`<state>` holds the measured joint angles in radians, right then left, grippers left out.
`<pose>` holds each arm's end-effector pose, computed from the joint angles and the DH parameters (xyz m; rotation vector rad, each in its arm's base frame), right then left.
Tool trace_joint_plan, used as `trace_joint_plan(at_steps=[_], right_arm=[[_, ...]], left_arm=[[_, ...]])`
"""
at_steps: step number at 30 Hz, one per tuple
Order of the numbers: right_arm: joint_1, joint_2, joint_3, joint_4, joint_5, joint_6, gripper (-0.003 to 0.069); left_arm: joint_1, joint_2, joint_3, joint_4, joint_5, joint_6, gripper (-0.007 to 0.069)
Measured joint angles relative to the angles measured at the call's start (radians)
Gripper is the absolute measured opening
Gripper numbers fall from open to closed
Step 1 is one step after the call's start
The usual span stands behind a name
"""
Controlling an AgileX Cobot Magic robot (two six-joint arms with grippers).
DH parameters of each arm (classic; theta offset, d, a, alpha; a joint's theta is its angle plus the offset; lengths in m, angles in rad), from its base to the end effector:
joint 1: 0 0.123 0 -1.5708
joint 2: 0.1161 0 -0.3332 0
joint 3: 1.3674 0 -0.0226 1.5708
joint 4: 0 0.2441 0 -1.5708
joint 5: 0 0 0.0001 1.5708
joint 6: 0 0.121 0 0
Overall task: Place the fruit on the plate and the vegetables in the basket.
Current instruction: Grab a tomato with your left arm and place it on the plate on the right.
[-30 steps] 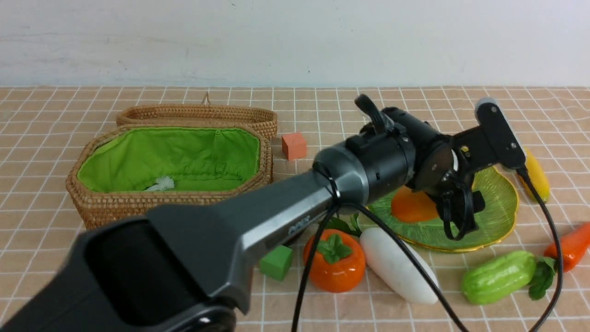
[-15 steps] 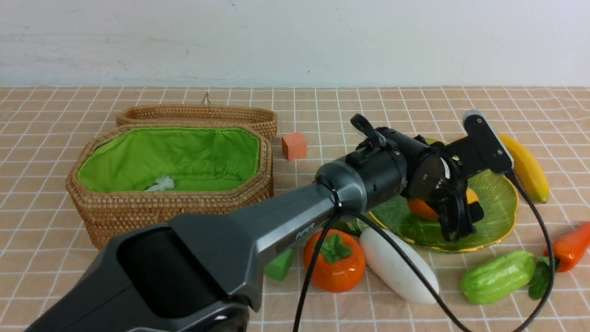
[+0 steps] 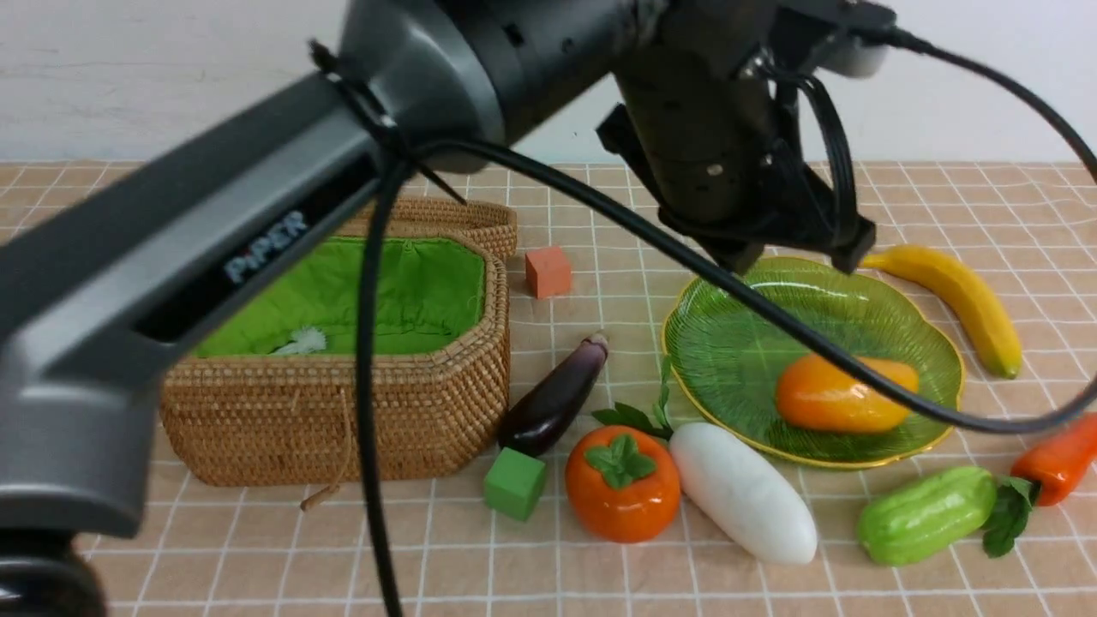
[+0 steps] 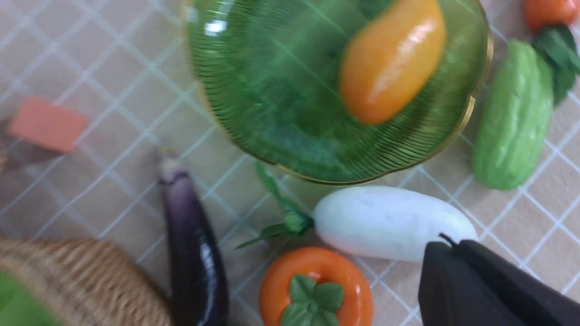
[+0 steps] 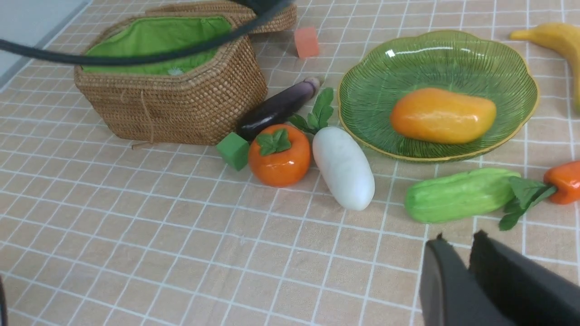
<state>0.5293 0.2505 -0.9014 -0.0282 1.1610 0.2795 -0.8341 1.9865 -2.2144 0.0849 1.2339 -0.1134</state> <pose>-0.0290 -0.0206 0.3737 -0.2469 2.0114 0.4847 0.3211 -0.3396 0.4115 0.8852 2.3458 -0.2867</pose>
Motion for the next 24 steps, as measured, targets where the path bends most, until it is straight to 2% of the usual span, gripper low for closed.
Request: trace_joint_plan(at_steps=[6, 9, 12, 15, 17, 18, 20, 22, 24], right_arm=[[0.000, 0.000, 0.000, -0.003, 0.006, 0.000, 0.0098], [0.000, 0.000, 0.000, -0.003, 0.006, -0.010, 0.0099], [0.000, 0.000, 0.000, -0.003, -0.001, -0.013, 0.0101], [0.000, 0.000, 0.000, -0.003, -0.018, -0.015, 0.0101], [0.000, 0.000, 0.000, -0.003, -0.020, -0.015, 0.0102], [0.000, 0.000, 0.000, -0.003, -0.021, -0.015, 0.0104], [0.000, 0.000, 0.000, -0.003, -0.020, -0.015, 0.0104], [0.000, 0.000, 0.000, -0.003, -0.011, -0.015, 0.0104], [0.000, 0.000, 0.000, -0.003, 0.000, -0.015, 0.0104]], left_arm=[[0.000, -0.137, 0.270, 0.010, 0.000, -0.053, -0.0013], [0.000, -0.148, 0.372, 0.019, 0.000, -0.032, -0.0012], [0.000, -0.115, 0.434, 0.024, -0.001, 0.028, 0.0025], [0.000, -0.042, 0.448, 0.011, -0.054, 0.122, 0.0171], [0.000, -0.023, 0.448, 0.001, -0.071, 0.142, 0.0237], [0.000, 0.005, 0.448, -0.008, -0.090, 0.156, 0.0313], [0.000, 0.037, 0.448, -0.015, -0.101, 0.166, 0.0407], [-0.006, 0.062, 0.450, -0.008, -0.100, 0.168, 0.0477], [-0.014, 0.073, 0.450, 0.020, -0.090, 0.158, 0.0499]])
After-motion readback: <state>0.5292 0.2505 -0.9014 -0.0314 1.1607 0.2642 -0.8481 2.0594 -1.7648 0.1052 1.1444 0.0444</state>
